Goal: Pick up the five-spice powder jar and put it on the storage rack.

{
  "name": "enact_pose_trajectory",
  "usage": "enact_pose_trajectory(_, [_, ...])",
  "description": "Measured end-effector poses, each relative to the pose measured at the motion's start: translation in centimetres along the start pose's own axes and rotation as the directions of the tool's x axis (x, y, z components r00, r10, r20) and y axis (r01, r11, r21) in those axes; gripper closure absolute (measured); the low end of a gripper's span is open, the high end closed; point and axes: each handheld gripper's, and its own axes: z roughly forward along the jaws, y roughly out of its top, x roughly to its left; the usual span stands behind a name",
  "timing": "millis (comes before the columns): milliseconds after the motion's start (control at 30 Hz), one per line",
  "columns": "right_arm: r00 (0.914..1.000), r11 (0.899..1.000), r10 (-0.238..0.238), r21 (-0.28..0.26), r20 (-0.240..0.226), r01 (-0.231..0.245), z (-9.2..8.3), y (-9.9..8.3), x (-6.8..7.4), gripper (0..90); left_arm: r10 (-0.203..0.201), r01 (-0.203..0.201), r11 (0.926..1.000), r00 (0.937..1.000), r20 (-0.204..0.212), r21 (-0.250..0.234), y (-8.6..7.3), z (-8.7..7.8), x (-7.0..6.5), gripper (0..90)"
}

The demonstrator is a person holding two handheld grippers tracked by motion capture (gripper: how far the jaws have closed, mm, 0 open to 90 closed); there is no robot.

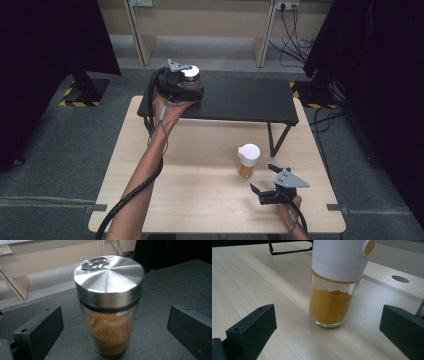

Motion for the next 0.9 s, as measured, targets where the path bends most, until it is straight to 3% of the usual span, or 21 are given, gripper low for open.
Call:
enact_pose_trajectory(67, [1.0000, 1.000, -0.001, 0.001, 0.001, 0.001, 0.0, 0.0, 0.0, 0.7, -0.011, 0.011, 0.9999, 0.9996, 0.027, -0.006, -0.5, -0.6, 0.3, 0.0])
enact_pose_trajectory(300, [1.0000, 1.000, -0.002, 0.001, 0.003, 0.002, 0.0, 0.0, 0.1, 0.7, -0.007, 0.008, 0.9998, 0.9981, 0.061, -0.017, -2.6, -2.4, 0.6, 0.2])
enact_pose_trajectory(467, [1.0000, 1.000, -0.004, 0.002, 0.004, 0.004, 0.0, 0.0, 0.1, 0.7, 0.023, -0.020, 0.9988, 0.9968, 0.076, -0.044, -5.9, -4.6, 0.0, 0.1])
enact_pose_trajectory(600, [1.0000, 1.000, -0.006, 0.003, 0.007, 0.006, 0.0, 0.1, 0.2, 0.7, 0.021, -0.016, 0.9983, 0.9953, 0.095, -0.056, -7.5, -5.5, 0.0, 0.3])
enact_pose_trajectory(700, [0.9999, 1.000, -0.007, 0.004, 0.010, 0.007, 0.0, 0.1, 0.2, 0.7, 0.063, -0.059, 0.9974, 0.9934, 0.096, -0.041, -8.9, -6.1, -0.6, 0.3])
enact_pose_trajectory(900, [0.9999, 1.000, -0.006, 0.004, 0.012, 0.006, 0.0, 0.1, 0.3, 0.7, 0.081, -0.076, 0.9960, 0.9905, 0.111, -0.046, -11.6, -6.8, -1.2, 0.5])
